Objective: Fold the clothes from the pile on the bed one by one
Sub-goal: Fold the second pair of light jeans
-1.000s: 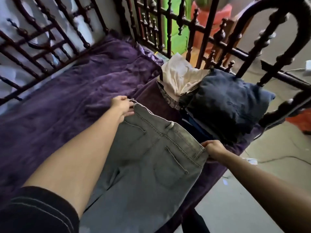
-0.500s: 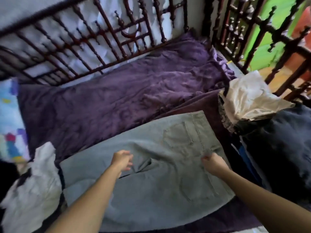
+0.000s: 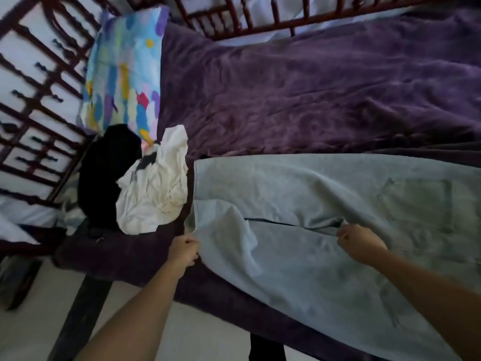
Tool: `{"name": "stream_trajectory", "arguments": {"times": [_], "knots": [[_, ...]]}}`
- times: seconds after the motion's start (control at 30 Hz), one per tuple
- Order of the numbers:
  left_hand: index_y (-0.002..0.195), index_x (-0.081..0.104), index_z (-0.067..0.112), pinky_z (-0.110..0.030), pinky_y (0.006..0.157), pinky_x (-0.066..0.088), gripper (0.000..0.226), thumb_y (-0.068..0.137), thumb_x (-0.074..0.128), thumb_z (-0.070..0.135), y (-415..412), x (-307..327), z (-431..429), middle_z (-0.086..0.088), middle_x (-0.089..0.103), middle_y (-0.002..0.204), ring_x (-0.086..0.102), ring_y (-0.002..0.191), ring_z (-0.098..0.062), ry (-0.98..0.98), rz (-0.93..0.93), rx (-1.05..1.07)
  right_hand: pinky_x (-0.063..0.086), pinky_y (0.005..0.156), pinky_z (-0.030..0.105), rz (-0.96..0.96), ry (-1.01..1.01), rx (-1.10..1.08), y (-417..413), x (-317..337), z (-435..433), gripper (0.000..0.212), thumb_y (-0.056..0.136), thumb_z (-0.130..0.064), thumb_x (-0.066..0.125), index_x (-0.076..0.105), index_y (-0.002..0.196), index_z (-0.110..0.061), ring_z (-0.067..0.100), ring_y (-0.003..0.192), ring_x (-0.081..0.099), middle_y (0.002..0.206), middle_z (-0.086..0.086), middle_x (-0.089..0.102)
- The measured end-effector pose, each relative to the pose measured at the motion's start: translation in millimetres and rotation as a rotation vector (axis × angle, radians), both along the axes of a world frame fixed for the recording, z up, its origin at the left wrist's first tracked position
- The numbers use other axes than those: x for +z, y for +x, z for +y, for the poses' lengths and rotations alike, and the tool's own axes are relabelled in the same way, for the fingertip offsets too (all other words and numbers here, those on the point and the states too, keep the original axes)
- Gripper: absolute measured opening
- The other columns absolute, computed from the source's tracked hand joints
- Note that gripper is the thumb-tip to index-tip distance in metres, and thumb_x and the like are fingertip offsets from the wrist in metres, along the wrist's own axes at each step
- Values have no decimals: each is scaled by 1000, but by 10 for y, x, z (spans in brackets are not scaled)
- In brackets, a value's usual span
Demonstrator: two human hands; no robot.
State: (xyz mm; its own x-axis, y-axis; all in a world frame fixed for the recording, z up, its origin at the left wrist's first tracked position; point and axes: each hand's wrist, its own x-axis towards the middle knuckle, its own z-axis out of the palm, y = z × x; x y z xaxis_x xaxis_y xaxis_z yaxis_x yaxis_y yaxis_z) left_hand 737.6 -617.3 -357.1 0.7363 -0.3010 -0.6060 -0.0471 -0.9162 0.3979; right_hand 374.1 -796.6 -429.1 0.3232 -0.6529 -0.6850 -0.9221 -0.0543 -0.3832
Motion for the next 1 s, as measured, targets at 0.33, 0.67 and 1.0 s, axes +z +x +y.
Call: {"name": "stream_trajectory", "arguments": {"times": [0.33,0.67,1.0], "knots": [[113,63,4,-39,91,49,34,88,61,28,1892,-1395,-990,-15,65,112,60,105,-32,-138,-50,-13,47,89,42,131,-218,28,1600,-809,-62,50,92,-28,54,41,140,-27,30,126,46,145,7,42],[119,59,6,-36,82,56,54,76,76,34,2277,-2420,-2089,-9,65,112,66,97,-26,-351,120,16,38,106,50,85,-349,37,2863,-1463,-353,65,93,-35,55,24,149,-30,27,146,14,161,2,9],[104,63,14,-22,77,43,27,80,66,26,2576,-1997,-2374,-1,64,101,59,90,-16,-370,-308,-270,32,111,51,112,-287,46,2767,-1365,-590,75,92,-42,57,15,153,-30,28,146,13,161,5,10]]}}
